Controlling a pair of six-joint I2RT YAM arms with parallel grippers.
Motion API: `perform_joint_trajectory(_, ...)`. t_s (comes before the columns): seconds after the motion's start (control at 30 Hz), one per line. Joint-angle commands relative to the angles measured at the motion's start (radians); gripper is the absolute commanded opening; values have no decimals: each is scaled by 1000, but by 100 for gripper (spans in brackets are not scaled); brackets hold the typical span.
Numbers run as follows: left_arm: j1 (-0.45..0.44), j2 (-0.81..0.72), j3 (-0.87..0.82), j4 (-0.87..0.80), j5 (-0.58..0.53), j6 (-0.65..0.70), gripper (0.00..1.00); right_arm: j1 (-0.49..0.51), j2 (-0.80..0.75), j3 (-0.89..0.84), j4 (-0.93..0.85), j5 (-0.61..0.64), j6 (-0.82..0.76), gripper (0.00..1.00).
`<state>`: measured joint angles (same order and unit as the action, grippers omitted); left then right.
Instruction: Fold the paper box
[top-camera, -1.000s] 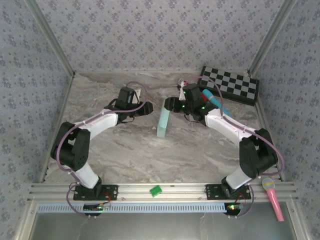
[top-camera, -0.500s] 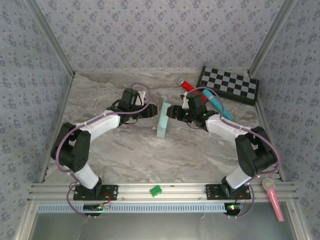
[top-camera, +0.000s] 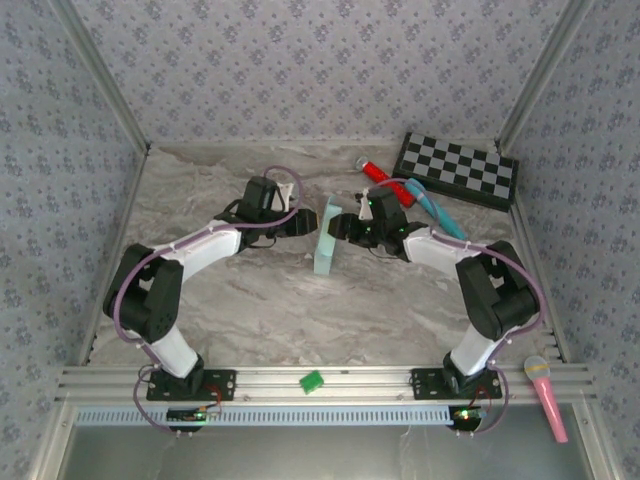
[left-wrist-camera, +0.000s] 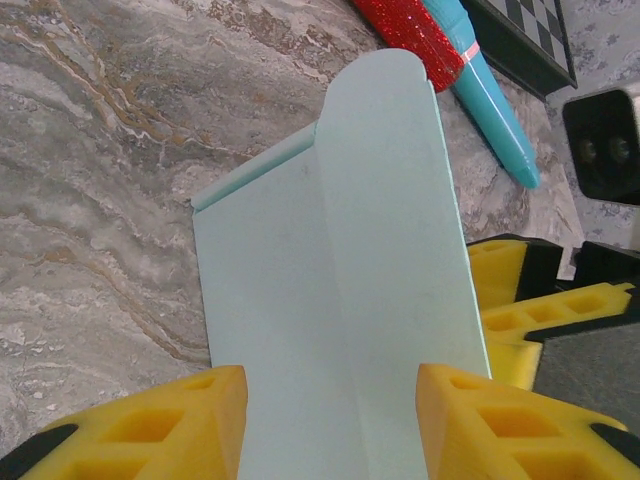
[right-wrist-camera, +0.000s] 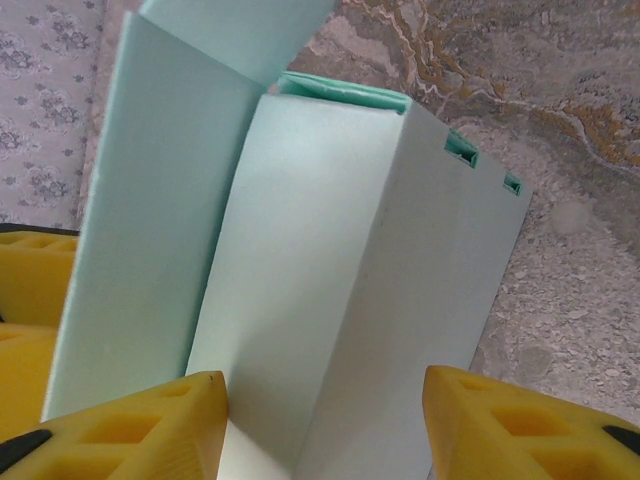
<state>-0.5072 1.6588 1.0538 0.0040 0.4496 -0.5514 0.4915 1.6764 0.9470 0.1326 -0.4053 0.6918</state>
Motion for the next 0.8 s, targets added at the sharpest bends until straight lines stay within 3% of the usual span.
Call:
perform_joint_trajectory(0.0,-5,14,25,14,24,7,48,6,34,5,-18,12,20,53)
perform_joint_trajectory(0.6,-43,-60,92,-144,-90,98,52,31,50,19,-216,190,11,42)
perform_joint_trajectory(0.77,-69,-75,124,-201,-161,135,55,28,26,26,-139,138,11,43)
